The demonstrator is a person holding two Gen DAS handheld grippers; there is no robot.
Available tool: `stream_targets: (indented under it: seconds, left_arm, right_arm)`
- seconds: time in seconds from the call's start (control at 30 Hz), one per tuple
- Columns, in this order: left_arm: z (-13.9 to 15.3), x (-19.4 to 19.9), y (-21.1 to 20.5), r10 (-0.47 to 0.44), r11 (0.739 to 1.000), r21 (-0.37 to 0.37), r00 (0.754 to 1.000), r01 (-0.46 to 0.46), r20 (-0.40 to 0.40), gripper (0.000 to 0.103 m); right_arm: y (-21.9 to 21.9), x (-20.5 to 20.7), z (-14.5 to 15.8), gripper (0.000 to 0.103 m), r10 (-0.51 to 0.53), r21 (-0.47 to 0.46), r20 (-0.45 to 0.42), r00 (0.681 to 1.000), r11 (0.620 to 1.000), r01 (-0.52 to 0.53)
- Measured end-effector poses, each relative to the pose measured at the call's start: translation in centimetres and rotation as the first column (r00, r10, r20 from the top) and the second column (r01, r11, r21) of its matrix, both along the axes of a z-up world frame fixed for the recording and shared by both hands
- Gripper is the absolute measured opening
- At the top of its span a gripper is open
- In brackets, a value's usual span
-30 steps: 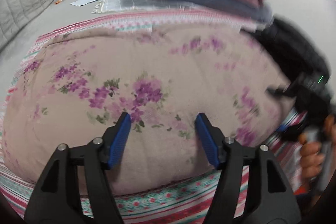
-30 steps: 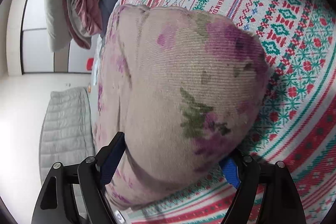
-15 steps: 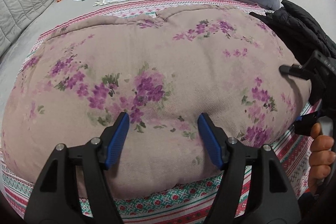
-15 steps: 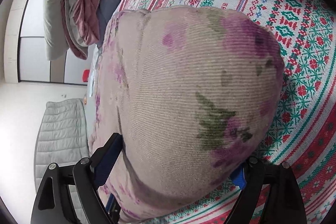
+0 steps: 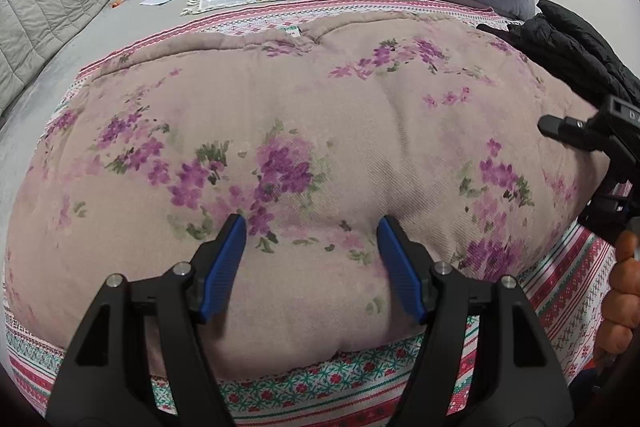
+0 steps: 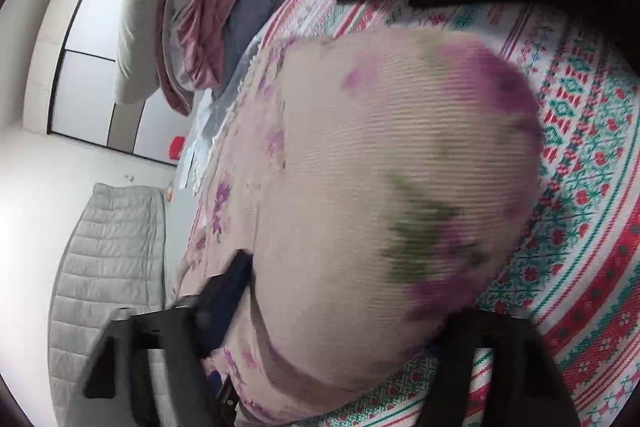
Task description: Fold large clothes
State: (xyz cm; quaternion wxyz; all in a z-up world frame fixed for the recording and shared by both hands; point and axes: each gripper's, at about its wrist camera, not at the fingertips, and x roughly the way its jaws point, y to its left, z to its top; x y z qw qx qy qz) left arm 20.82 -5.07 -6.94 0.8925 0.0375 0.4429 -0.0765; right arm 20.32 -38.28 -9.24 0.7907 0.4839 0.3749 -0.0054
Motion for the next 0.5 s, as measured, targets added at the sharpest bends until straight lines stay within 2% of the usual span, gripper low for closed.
stream_targets:
  seconds: [0.03,0.07,0.17,0.23,0.33,0.37,0.5]
  left_arm:
    - [0.0,0.0,0.0,0.002,1.000,0.003,1.000,-0.002,0.002,0.070]
    - [0.0,0.0,-0.1,0.004,1.000,0.007,1.000,-0.004,0.004,0.070]
    - [0.0,0.0,-0.2,0.012,1.000,0.013,1.000,-0.012,0.007,0.070]
    - [-0.1,0.0,-0.2,0.017,1.000,0.012,1.000,-0.017,0.005,0.070]
    - [-0.1,0.0,-0.2,0.016,1.000,0.016,1.000,-0.016,0.007,0.070]
    - [-0.1,0.0,-0.3,0.014,1.000,0.018,1.000,-0.014,0.010,0.070]
    - [0.5,-0.1,-0.5,-0.003,0.999,0.032,1.000,0.002,0.031,0.070]
  right_arm:
    - [0.0,-0.1,0.3,0.042,0.008,-0.015,0.013,1.000,1.000,-0.008]
    - [0.2,-0.2,1.0,0.036,0.022,-0.044,0.037,0.999,0.999,-0.020]
    - [2.6,-0.7,4.3,0.032,0.094,-0.218,0.133,0.987,0.974,-0.063]
    - [5.3,-1.3,6.6,0.031,0.169,-0.360,0.200,0.965,0.929,-0.088]
    - [7.6,-1.8,8.0,0.031,0.235,-0.454,0.236,0.943,0.884,-0.106]
    - [7.7,-1.8,8.1,0.030,0.237,-0.459,0.236,0.942,0.882,-0.107]
    - [6.2,-1.4,7.4,0.030,0.194,-0.389,0.221,0.956,0.916,-0.096]
